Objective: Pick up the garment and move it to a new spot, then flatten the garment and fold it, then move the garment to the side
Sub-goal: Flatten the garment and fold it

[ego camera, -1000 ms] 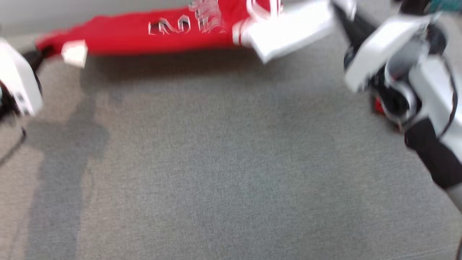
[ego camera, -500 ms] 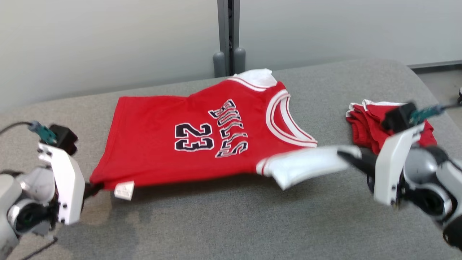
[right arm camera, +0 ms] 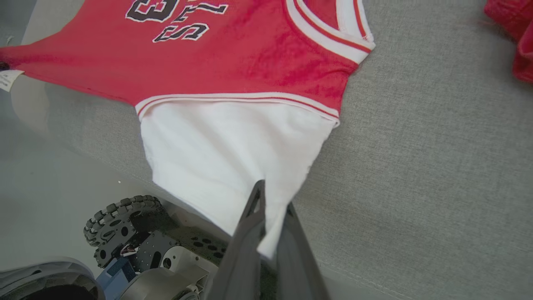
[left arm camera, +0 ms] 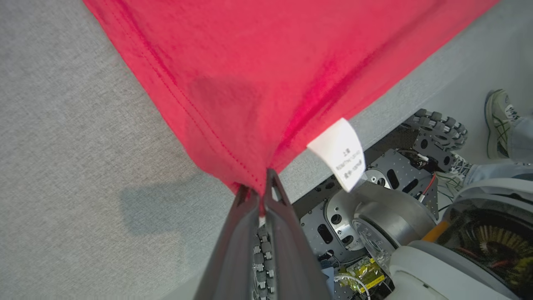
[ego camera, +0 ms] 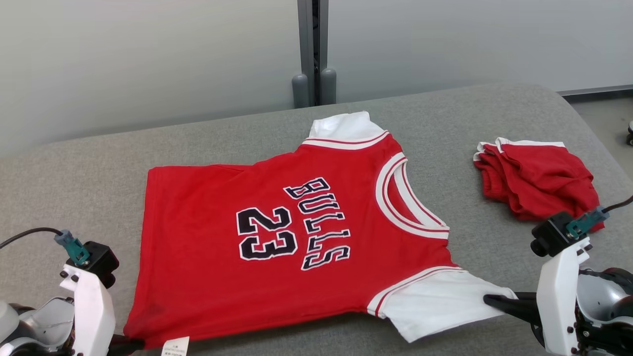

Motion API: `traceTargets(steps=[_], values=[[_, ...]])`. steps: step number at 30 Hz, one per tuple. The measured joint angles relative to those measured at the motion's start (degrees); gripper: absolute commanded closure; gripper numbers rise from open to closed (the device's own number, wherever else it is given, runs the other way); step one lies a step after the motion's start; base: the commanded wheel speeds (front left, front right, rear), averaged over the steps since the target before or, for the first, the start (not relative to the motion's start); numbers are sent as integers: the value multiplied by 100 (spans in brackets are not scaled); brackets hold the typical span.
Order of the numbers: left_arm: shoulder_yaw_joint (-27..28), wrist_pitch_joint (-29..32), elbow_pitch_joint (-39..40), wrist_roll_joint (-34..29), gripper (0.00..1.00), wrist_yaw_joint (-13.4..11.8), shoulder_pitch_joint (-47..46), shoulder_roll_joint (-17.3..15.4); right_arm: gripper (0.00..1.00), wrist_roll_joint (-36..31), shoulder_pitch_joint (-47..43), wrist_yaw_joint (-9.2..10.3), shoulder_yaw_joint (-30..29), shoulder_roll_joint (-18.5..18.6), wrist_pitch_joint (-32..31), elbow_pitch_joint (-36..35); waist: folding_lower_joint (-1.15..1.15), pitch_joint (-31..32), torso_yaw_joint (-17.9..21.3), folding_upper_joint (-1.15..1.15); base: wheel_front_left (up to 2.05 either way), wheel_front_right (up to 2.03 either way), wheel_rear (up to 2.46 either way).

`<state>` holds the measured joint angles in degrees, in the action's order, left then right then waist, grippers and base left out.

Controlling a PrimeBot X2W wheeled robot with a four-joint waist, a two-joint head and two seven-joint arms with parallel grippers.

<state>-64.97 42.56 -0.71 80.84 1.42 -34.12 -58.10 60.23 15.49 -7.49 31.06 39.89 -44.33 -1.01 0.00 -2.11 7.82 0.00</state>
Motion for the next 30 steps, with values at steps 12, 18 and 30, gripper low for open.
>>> traceTargets(steps=[12, 18, 30], values=[[303, 326, 248, 178, 100, -199, -413, -165, 100, -1139, 229, 0, -1397, -1218, -1700, -624, 0, -516, -75, 0, 0, 0, 0], [539, 832, -335, 358, 100, -120, -1128, 137, 100, -1719, 977, 0, -1947, -1984, -2484, -208, 0, -1019, -154, 0, 0, 0, 0], [633, 1424, -1239, 354, 100, 65, -1974, 642, 100, -2466, 1727, 0, -2662, -2625, -2628, 449, 0, -1582, -210, 0, 0, 0, 0]])
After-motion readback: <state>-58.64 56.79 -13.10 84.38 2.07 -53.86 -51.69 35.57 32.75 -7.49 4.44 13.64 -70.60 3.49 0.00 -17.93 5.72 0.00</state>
